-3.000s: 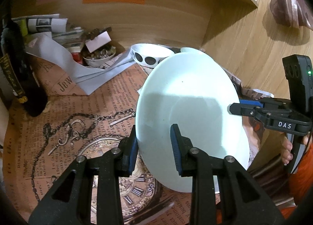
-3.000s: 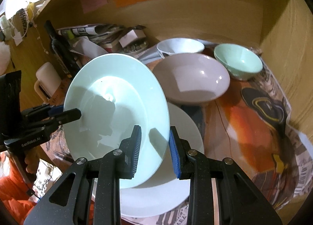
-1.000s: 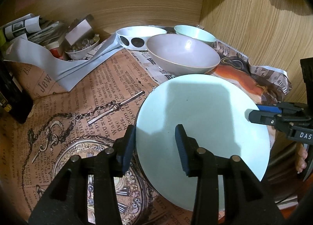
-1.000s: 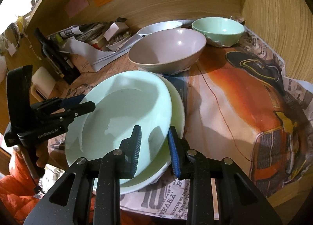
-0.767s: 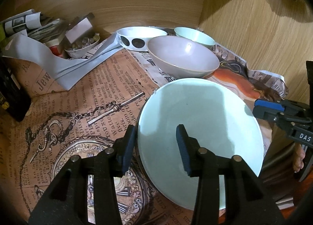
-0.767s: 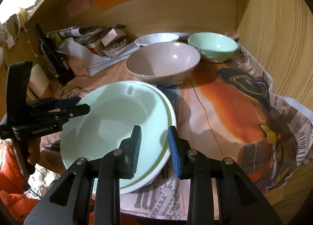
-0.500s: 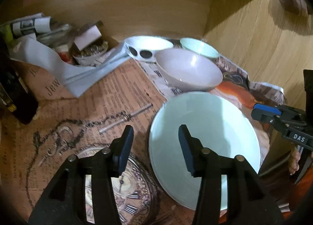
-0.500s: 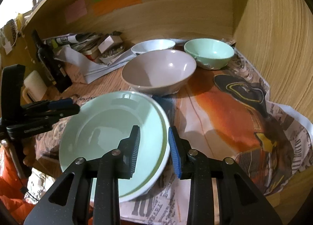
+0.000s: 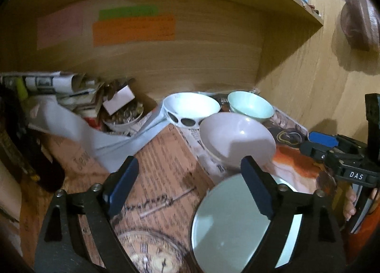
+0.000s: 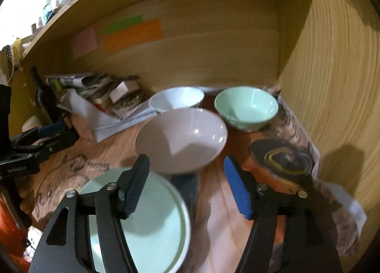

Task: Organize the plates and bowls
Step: 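Move the left gripper to the pale pink bowl and grasp its rim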

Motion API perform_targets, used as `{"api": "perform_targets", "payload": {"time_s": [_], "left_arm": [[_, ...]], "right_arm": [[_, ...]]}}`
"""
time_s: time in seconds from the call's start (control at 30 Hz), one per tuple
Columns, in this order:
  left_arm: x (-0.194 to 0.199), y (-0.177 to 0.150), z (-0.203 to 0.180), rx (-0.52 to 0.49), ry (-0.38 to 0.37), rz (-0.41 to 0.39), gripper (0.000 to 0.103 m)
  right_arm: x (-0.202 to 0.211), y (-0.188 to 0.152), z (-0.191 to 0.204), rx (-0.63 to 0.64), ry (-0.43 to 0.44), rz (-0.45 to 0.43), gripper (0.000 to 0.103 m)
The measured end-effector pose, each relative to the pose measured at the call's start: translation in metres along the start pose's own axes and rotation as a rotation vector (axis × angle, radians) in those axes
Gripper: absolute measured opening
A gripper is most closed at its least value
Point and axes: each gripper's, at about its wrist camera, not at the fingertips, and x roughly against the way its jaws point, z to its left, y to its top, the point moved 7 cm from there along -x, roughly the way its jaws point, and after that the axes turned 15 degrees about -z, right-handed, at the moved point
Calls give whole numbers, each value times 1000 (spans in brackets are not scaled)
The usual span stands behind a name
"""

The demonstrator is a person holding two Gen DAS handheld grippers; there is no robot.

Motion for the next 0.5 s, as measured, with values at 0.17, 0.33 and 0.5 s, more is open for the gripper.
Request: {"api": "perform_targets", "payload": {"time_s": [0.17, 0.33, 0.5], "left_arm": [[-32, 5, 3, 6, -5, 42, 89], [-64, 1, 5, 36, -18, 95, 89], [-97, -5, 3, 34, -35, 146, 88]], "right_arm": [[-20, 11, -10, -1, -22, -17, 71], [-47, 7, -26, 0, -65, 12, 72], [-68, 0, -41, -23, -81, 48, 72]]}}
